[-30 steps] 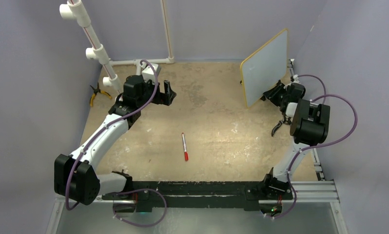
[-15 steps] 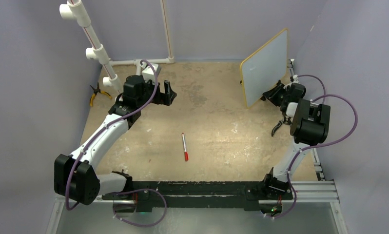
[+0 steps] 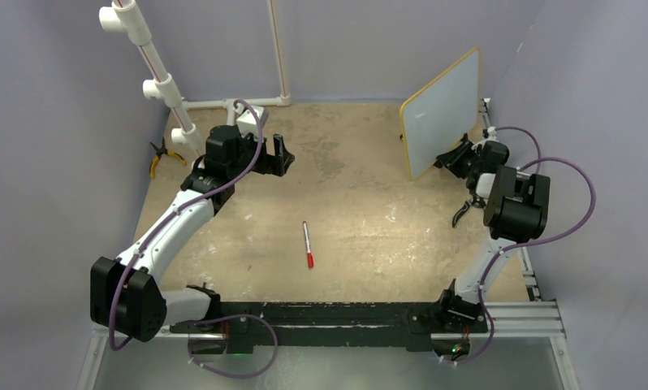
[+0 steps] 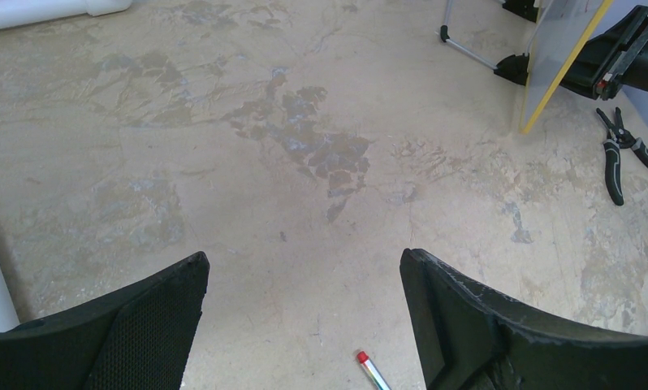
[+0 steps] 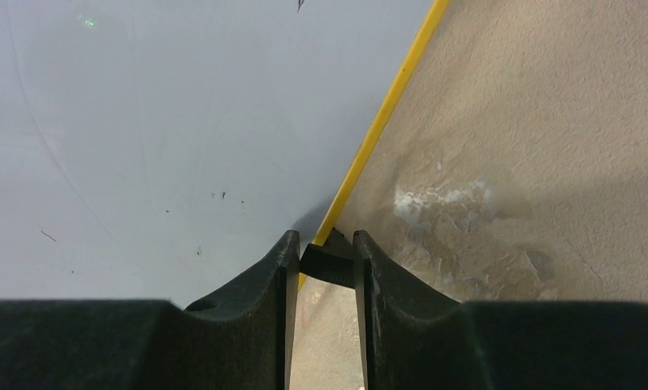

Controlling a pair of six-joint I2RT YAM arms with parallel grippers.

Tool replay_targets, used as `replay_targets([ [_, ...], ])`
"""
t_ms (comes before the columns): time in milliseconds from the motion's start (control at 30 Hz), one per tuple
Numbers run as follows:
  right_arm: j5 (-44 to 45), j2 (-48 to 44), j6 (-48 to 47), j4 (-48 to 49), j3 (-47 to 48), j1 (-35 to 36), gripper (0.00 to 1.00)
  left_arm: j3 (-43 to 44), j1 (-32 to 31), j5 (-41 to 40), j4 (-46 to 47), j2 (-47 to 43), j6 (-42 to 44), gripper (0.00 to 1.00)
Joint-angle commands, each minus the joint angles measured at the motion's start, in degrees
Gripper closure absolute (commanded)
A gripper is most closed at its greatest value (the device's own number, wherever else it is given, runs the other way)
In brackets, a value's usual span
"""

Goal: Write a sentence on the whiteboard
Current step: Move the whiteboard to the center of the board.

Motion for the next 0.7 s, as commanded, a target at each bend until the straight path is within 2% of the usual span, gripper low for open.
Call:
replay_targets([
  [0,-3.58,-0.94,0.13,-1.78,-2.64,2.23,0.69,0.31,-0.23,1.03,2.36,-0.98,-0.70,0.13],
  [367,-1.21,-4.75,-0.23,-2.05,-6.46,6.64,0.69,0.25,-0.50,1.04,2.34,-0.95,-0.69,0.13],
  [667,12.25,-8.36,-5.31,-6.88,-5.79,10.99,0.62,0.25,-0.59,0.97,2.34,-1.06,-0.72,0.13],
])
